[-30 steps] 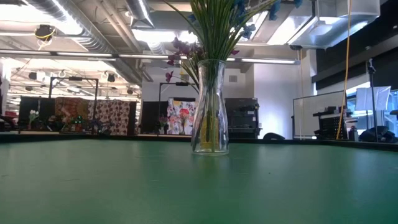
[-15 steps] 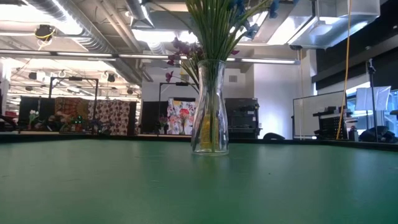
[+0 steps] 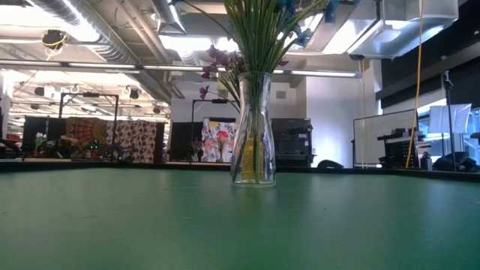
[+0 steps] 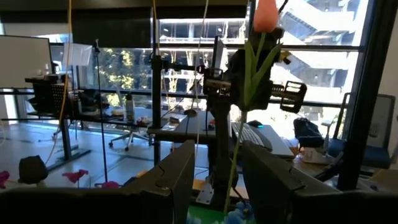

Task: Sort flowers into vase by color
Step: Put the pink flower into the transparent vase

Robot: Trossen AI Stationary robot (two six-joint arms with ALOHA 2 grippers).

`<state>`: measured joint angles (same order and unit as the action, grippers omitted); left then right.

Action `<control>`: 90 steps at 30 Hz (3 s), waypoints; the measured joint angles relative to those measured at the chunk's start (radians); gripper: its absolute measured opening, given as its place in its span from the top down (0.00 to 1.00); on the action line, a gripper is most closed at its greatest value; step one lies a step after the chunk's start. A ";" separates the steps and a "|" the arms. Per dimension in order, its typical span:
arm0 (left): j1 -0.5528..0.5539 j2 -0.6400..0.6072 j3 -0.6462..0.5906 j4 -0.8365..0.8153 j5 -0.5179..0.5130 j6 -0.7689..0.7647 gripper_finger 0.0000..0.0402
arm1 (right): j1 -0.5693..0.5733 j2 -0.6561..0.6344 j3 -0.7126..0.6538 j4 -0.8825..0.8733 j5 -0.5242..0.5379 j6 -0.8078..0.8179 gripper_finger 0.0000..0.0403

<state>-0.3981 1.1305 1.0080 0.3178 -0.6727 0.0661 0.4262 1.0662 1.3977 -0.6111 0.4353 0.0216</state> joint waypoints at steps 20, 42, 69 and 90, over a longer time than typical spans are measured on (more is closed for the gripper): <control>0.001 0.000 -0.001 -0.108 -0.074 -0.083 0.68 | -0.001 -0.355 -0.726 0.689 0.040 0.016 1.00; 0.002 0.005 -0.001 -0.125 -0.074 -0.110 0.68 | -0.001 -0.051 -0.843 1.213 -0.043 -0.210 1.00; 0.030 0.005 -0.001 -0.187 -0.066 -0.169 0.68 | -0.181 0.215 -0.842 1.215 -0.282 -0.050 1.00; 0.029 0.005 -0.001 -0.193 -0.074 -0.190 0.68 | -0.178 0.203 -0.627 0.813 -0.308 -0.050 0.49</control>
<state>-0.3687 1.1351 1.0073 0.1250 -0.7464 -0.1238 0.2481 1.2694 0.7709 0.2019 0.1268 -0.0280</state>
